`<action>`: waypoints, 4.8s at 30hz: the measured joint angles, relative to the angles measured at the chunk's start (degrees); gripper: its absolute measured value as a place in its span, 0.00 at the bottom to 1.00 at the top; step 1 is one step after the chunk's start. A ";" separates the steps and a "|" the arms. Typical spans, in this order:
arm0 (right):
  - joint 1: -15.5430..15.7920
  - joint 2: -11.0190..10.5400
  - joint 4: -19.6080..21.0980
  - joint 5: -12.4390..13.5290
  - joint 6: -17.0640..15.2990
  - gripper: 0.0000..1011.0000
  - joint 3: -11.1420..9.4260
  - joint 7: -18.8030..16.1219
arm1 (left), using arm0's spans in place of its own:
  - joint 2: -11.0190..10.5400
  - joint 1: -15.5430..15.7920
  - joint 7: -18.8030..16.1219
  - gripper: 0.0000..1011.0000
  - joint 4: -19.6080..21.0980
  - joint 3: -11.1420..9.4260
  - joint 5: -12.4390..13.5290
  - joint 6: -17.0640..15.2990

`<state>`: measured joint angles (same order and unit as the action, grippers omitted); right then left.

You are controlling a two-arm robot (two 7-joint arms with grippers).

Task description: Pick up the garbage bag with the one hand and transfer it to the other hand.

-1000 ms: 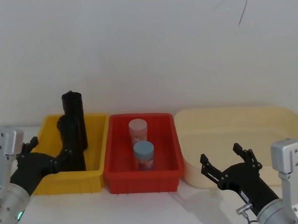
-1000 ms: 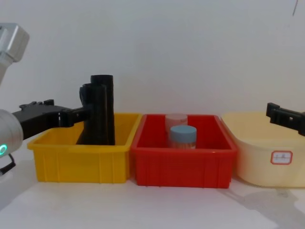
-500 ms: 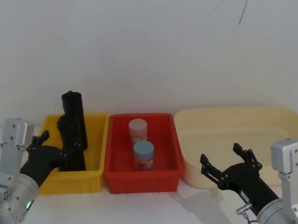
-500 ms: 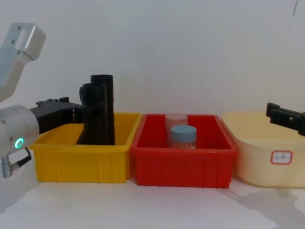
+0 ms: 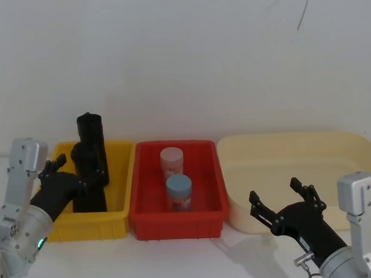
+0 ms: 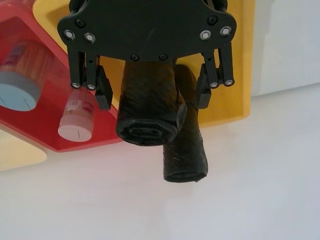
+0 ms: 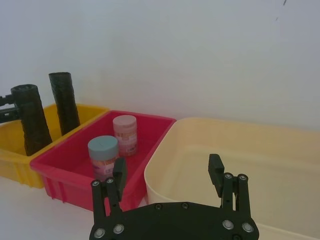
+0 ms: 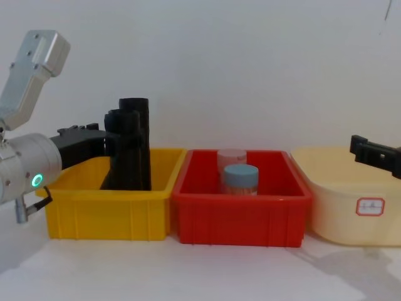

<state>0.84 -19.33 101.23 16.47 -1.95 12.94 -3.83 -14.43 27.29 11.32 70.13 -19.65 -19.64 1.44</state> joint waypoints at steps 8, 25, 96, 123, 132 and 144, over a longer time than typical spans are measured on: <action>0.00 0.00 0.00 0.00 0.00 0.99 0.00 0.00 | 0.86 2.07 1.24 0.91 -3.42 0.25 0.21 1.51; 0.00 0.00 0.00 0.00 0.00 0.99 0.00 0.00 | 1.42 3.62 5.75 0.54 -6.14 1.01 -0.72 4.02; -0.14 -0.54 0.37 -0.21 -0.38 0.99 0.18 -0.93 | 1.43 6.74 35.32 0.40 1.25 -4.34 -18.18 4.54; -7.44 -3.97 -0.61 -0.73 -2.98 0.99 5.65 -14.14 | 1.42 7.01 34.96 0.40 0.43 -4.59 -18.33 4.45; -10.88 -3.38 -3.49 -0.15 -2.44 0.99 7.54 -17.05 | 1.42 7.05 34.93 0.40 0.37 -4.60 -18.34 4.45; -14.53 -1.98 -7.65 1.02 -0.11 0.99 8.98 -19.15 | 1.42 7.05 34.93 0.40 0.33 -4.59 -18.32 4.45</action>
<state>-13.69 -21.32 93.58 17.49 -2.07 21.92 -22.98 -13.02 34.34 46.25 70.46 -24.24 -37.96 5.90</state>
